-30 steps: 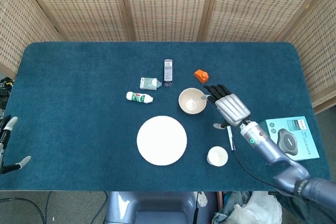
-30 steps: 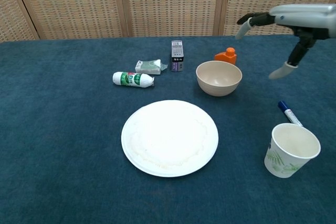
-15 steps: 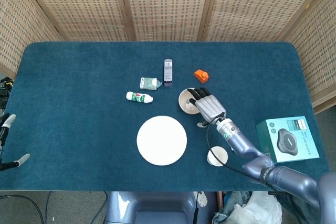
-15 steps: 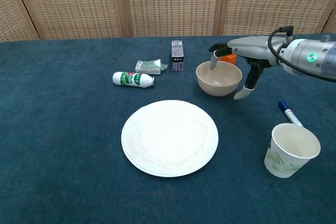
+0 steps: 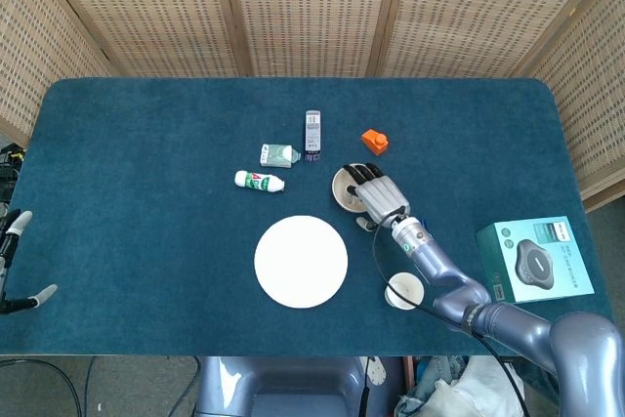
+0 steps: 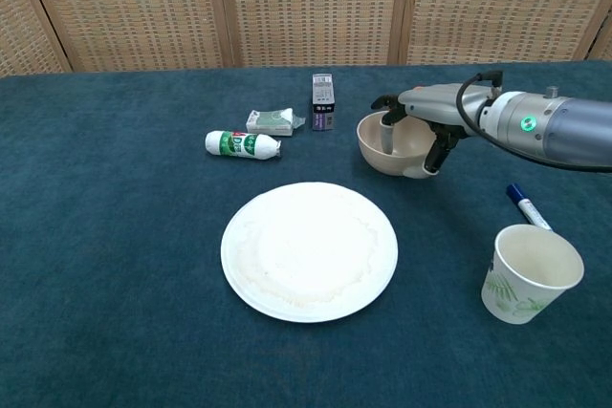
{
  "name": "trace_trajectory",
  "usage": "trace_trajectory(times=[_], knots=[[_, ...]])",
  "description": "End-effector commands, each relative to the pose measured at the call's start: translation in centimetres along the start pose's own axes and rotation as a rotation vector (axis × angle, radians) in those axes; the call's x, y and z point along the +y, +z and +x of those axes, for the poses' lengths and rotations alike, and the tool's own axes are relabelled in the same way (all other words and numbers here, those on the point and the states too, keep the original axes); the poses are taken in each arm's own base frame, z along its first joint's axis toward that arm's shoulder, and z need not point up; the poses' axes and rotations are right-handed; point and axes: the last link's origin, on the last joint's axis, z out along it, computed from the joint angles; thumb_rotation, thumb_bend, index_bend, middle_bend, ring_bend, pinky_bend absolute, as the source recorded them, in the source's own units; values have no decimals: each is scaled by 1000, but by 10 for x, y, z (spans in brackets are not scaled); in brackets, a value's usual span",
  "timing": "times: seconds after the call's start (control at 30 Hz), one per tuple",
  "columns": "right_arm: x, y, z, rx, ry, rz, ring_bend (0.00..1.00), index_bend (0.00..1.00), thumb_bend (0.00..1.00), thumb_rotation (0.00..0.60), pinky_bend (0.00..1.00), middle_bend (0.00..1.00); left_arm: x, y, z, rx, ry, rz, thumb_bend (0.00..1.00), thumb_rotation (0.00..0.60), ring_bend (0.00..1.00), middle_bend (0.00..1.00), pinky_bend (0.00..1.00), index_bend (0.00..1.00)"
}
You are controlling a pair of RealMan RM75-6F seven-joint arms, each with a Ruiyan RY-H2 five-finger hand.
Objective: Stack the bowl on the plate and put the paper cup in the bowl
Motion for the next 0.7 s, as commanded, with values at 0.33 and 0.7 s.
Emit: trace_trajectory(times=[0.33, 0.7], knots=[[-2, 13, -6, -4, 5, 4, 0, 645, 434, 600, 0, 0, -1, 5, -1, -5, 1, 15, 0, 600, 0, 0, 0, 0], [-11, -7, 29, 117, 19, 120, 0, 650, 434, 600, 0, 0, -2, 5, -1, -10, 0, 15, 0, 600, 0, 0, 0, 0]])
